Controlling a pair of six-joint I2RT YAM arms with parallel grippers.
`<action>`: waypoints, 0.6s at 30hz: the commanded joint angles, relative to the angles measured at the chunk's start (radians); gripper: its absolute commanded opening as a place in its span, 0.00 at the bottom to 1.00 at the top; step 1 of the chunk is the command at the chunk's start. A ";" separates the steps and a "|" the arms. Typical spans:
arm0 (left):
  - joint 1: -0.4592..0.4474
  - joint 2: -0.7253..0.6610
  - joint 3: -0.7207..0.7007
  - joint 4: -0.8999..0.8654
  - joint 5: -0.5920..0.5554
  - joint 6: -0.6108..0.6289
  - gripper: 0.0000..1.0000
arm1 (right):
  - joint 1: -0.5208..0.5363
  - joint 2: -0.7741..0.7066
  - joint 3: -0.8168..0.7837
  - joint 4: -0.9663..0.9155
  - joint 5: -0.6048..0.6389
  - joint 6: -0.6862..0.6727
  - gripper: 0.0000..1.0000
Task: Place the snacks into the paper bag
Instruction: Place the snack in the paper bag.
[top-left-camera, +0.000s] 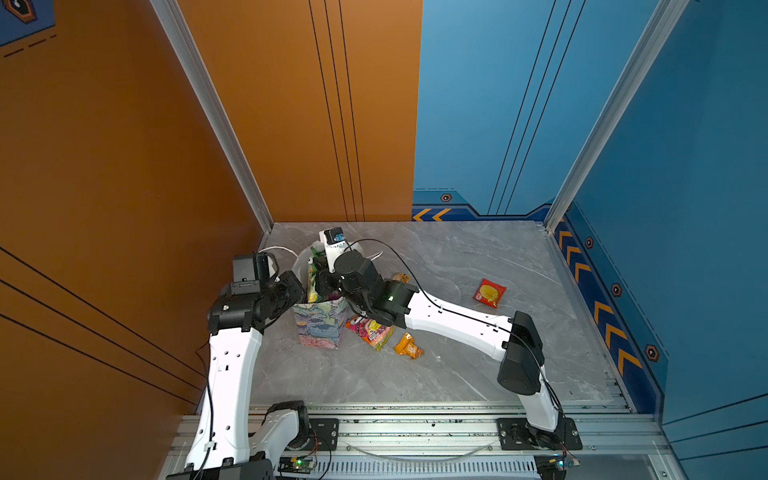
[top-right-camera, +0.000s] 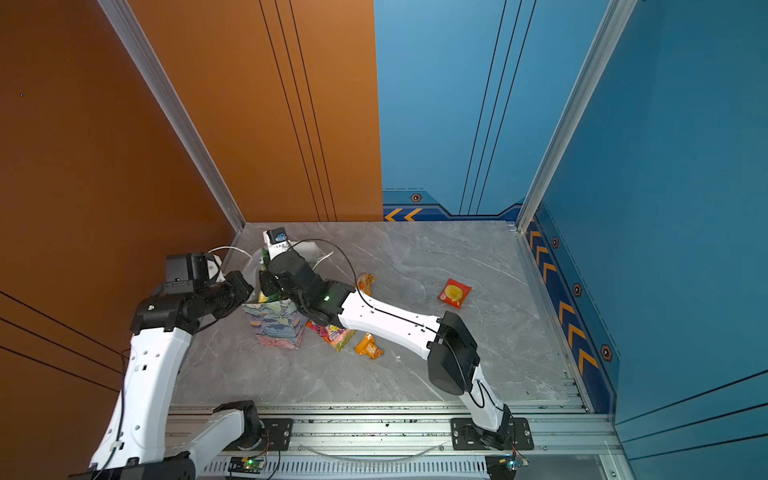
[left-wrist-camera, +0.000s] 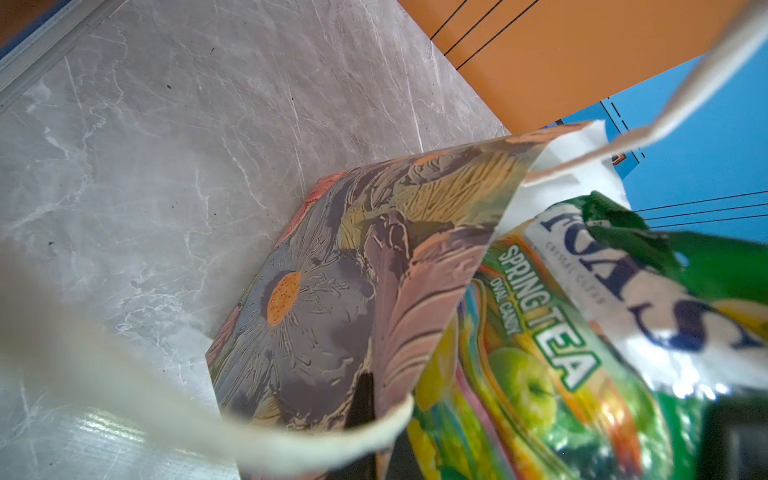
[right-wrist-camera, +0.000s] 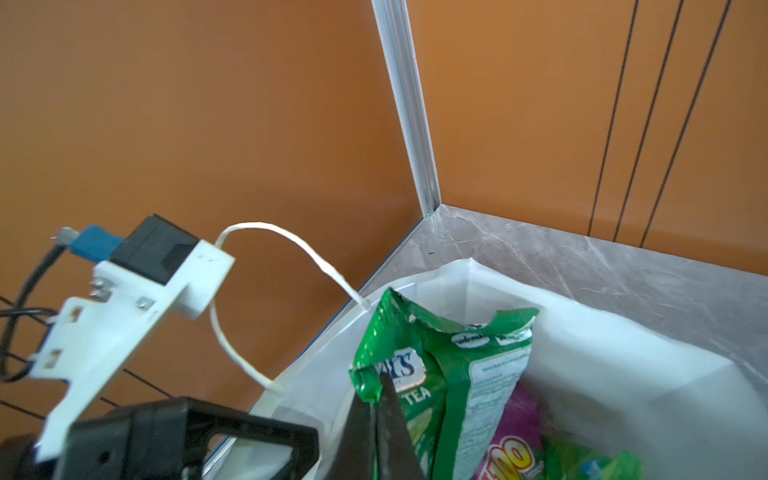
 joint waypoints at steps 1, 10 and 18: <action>0.027 -0.022 -0.001 0.039 0.063 0.016 0.00 | 0.004 -0.056 -0.021 0.127 -0.067 0.038 0.00; 0.102 -0.029 -0.017 0.038 0.122 0.038 0.00 | -0.003 -0.019 -0.022 0.105 -0.186 0.066 0.00; 0.114 -0.027 -0.013 0.038 0.143 0.045 0.00 | -0.012 0.046 0.014 0.036 -0.278 0.051 0.00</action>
